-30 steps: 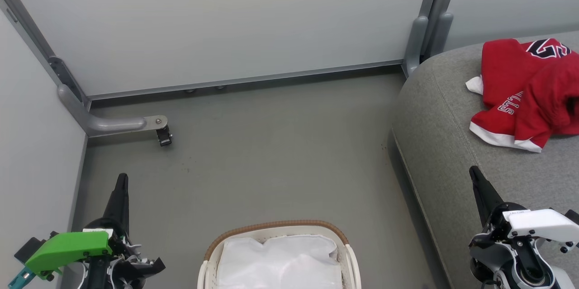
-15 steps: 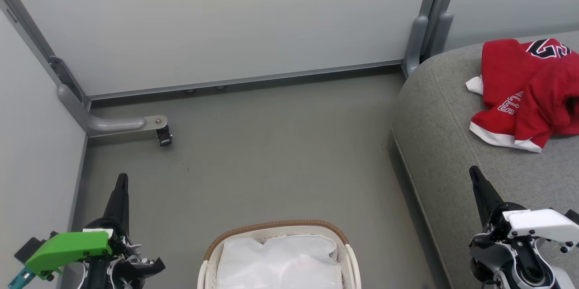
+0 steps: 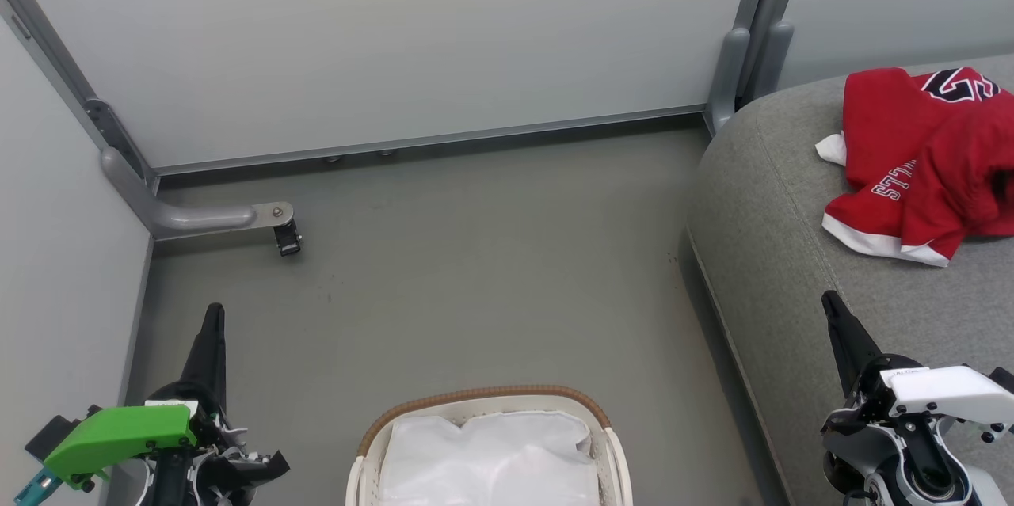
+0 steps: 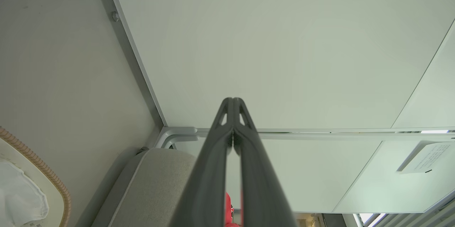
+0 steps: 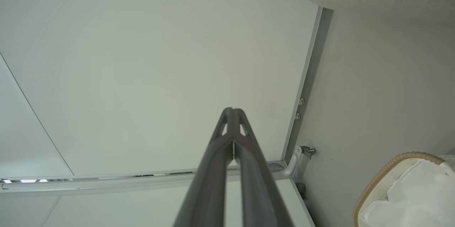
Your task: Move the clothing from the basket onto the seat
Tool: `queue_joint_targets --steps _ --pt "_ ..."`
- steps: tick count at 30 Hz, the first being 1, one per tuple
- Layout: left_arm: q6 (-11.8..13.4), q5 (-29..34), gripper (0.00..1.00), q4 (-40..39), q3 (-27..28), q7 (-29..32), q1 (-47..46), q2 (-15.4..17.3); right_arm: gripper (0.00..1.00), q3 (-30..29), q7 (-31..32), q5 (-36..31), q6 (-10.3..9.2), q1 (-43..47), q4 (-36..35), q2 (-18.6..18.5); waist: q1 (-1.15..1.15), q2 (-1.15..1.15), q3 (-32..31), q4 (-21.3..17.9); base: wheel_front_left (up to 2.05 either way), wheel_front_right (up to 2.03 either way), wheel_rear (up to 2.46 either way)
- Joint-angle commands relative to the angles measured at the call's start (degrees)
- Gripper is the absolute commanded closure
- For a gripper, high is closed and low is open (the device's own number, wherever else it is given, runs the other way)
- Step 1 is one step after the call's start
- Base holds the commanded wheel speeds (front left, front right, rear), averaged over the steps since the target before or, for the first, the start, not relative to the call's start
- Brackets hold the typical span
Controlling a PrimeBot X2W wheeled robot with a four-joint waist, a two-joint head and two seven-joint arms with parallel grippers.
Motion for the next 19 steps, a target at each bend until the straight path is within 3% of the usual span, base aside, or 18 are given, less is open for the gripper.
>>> queue_joint_targets --steps 1,19 --pt "-0.2 -0.17 1.0 -0.12 0.15 0.19 -0.57 0.4 1.0 -0.12 0.16 0.22 -0.02 0.63 -0.15 -0.34 0.0 0.0 0.0 0.0 0.0 0.0 0.0" --pt "-0.2 -0.17 1.0 -0.11 0.14 0.18 -0.57 0.4 1.0 -0.11 0.16 0.22 -0.02 0.63 -0.15 -0.34 0.0 0.0 0.0 0.0 0.0 0.0 0.0"
